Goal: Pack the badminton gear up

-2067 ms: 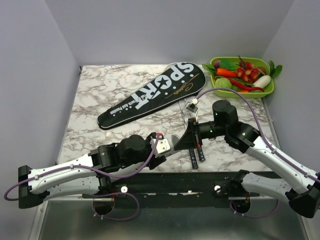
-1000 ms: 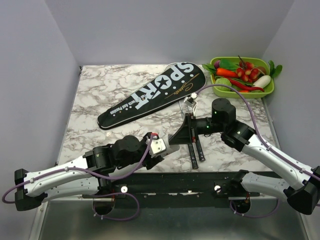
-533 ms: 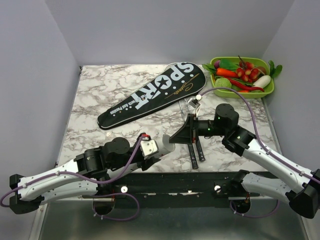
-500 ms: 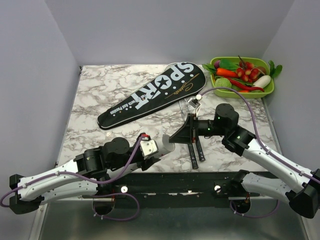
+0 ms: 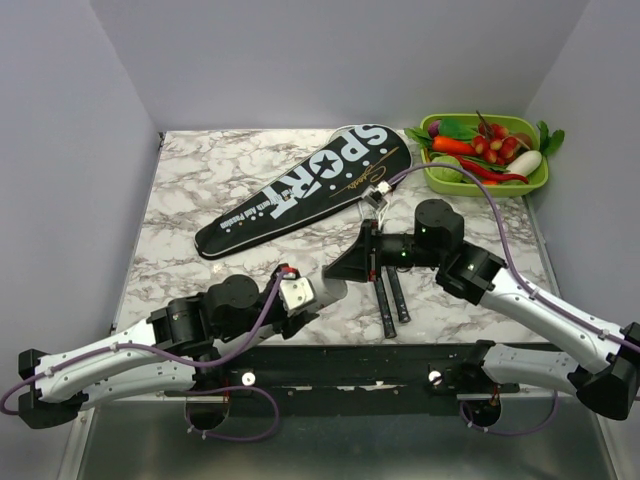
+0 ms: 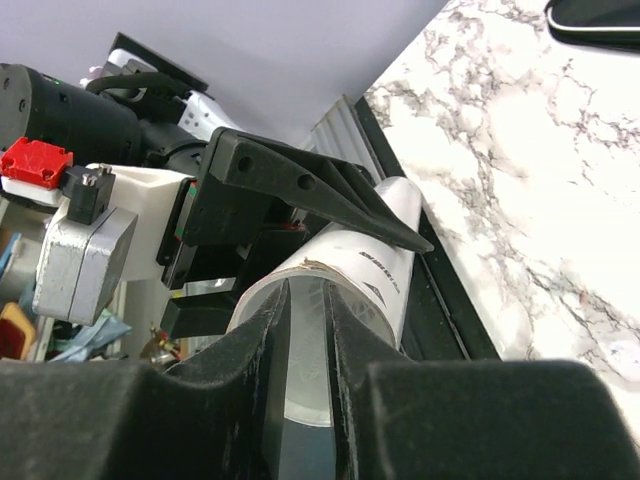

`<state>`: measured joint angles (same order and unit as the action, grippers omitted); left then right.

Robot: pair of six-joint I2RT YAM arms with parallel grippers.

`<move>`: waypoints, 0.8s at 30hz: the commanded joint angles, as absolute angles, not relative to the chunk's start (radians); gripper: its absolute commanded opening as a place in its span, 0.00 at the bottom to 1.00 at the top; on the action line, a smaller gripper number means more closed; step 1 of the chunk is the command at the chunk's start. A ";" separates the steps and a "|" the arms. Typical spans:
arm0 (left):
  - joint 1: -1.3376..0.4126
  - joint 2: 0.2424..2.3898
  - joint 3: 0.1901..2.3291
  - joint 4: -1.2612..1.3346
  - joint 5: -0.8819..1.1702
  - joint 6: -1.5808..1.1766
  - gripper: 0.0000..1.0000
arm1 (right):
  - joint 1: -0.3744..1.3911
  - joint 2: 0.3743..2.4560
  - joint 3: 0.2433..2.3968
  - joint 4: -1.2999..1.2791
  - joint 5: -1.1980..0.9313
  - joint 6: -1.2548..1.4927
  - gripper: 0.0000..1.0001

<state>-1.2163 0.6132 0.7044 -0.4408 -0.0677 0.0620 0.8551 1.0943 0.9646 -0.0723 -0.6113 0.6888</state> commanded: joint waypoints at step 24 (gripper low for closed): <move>-0.594 1.270 1.376 -0.636 -0.172 0.296 0.00 | 0.900 0.660 1.068 -0.744 -0.138 0.535 0.40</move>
